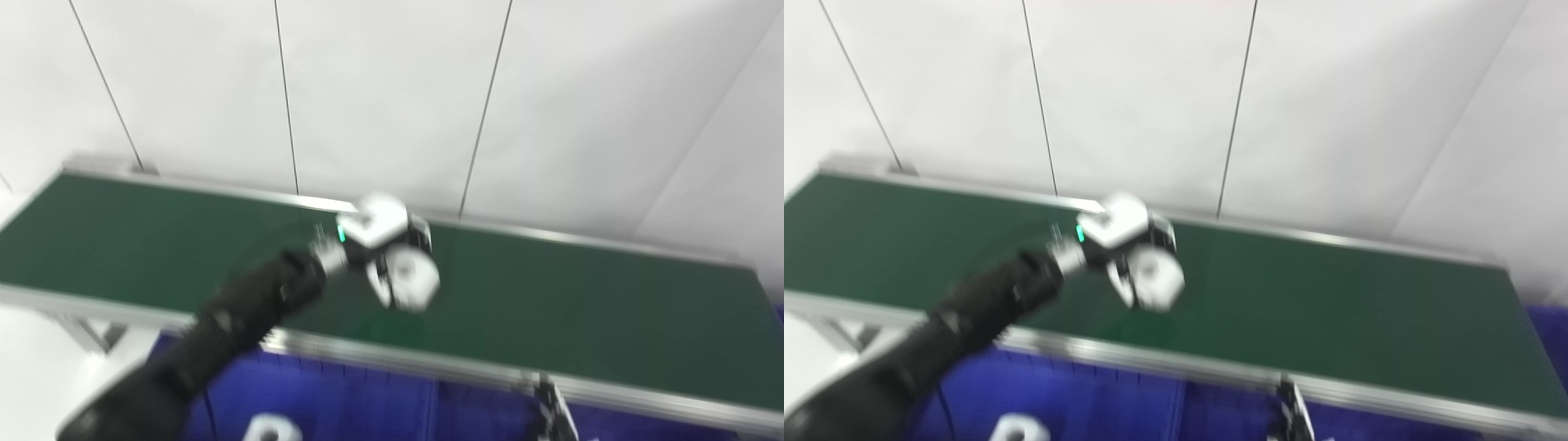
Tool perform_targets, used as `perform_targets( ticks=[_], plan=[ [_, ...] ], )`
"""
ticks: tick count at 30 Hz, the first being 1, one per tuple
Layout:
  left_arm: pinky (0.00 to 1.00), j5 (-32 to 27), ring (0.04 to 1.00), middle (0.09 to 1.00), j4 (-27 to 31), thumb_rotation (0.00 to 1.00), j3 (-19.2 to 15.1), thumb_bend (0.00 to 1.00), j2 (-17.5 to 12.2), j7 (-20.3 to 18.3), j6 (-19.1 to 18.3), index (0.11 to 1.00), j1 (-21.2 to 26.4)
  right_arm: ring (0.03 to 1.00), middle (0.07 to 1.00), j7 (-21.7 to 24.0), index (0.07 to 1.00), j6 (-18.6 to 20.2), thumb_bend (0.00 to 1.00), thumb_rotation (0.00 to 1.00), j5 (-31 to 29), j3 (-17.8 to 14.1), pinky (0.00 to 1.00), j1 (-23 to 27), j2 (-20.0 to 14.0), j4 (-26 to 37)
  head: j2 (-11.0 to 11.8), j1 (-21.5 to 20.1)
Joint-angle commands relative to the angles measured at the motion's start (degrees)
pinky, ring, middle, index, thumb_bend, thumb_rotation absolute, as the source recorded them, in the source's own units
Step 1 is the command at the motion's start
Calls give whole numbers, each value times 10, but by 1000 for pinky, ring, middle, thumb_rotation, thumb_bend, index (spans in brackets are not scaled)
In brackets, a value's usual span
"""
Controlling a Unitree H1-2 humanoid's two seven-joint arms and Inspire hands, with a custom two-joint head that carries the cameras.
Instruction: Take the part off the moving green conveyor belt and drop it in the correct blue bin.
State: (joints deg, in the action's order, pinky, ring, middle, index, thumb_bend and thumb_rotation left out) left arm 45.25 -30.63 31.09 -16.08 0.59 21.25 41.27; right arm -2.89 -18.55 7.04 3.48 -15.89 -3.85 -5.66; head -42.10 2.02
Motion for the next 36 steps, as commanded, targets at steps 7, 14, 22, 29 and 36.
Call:
perform_targets(
  ticks=[7,14,22,29,36],
  plan=[
    [455,-22,463,495,160,0,-33,525,-46,-72,-12,476,-67,880,944,9,958,17,882,987,-18,-13,865,0,-8,43,22,-10],
    [499,-12,497,506,261,0,-54,524,-71,-120,-36,470,-155,899,951,19,963,15,913,994,-28,-17,878,-4,-13,46,16,-8],
    [522,-6,524,515,340,0,-51,523,-89,-173,-48,464,-236,890,952,19,968,26,905,989,-30,-19,835,-1,-9,56,14,-1],
    [539,18,549,531,335,0,-22,520,-111,-212,-17,449,-260,881,942,15,957,33,899,971,-19,-16,842,2,-1,63,7,-3],
    [524,66,532,520,309,0,-21,522,-98,-180,-21,457,-278,880,943,16,964,43,891,970,-16,-15,841,2,2,73,-4,-6]
  ],
)
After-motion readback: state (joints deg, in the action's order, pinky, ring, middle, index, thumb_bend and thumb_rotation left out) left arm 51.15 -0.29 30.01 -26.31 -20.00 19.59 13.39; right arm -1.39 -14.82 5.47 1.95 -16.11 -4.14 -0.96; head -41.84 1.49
